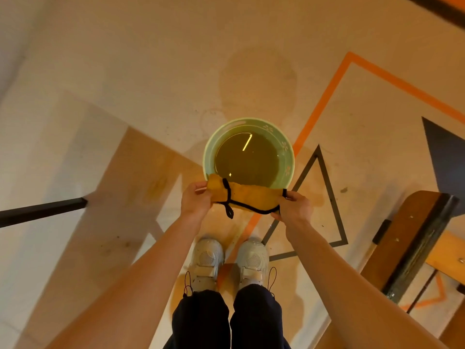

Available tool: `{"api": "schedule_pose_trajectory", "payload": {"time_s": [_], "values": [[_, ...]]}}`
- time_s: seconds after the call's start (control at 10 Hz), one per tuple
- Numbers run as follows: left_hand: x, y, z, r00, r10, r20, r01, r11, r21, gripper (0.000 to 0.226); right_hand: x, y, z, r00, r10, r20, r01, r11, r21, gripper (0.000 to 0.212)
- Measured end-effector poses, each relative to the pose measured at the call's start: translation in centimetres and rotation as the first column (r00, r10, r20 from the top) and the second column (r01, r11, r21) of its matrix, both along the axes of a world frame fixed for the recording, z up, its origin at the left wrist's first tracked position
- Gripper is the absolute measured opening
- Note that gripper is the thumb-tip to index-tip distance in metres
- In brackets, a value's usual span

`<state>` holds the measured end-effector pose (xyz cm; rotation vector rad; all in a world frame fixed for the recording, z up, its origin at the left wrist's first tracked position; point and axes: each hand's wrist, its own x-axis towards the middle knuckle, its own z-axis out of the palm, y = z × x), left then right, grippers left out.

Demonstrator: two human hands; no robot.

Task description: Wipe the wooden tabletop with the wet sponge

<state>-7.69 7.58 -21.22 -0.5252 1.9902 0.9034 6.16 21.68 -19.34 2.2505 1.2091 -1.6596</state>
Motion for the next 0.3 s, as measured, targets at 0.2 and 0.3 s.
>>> {"api": "schedule_pose_trajectory", "payload": {"time_s": [0.2,0.3], "values": [[0.2,-1.1,3.2,0.998,-0.065,-0.019,0.064,0.997,-0.050,0.042,1.0,0.6,2.2,0.983,0.156,0.092,-0.161,0.986,0.040,0.032],[0.7,-1.1,6.8,0.999,0.030,-0.046,-0.030,0.999,0.011,0.038,1.8,1.2,5.3,0.991,0.120,0.062,-0.122,0.992,0.040,0.025]]}}
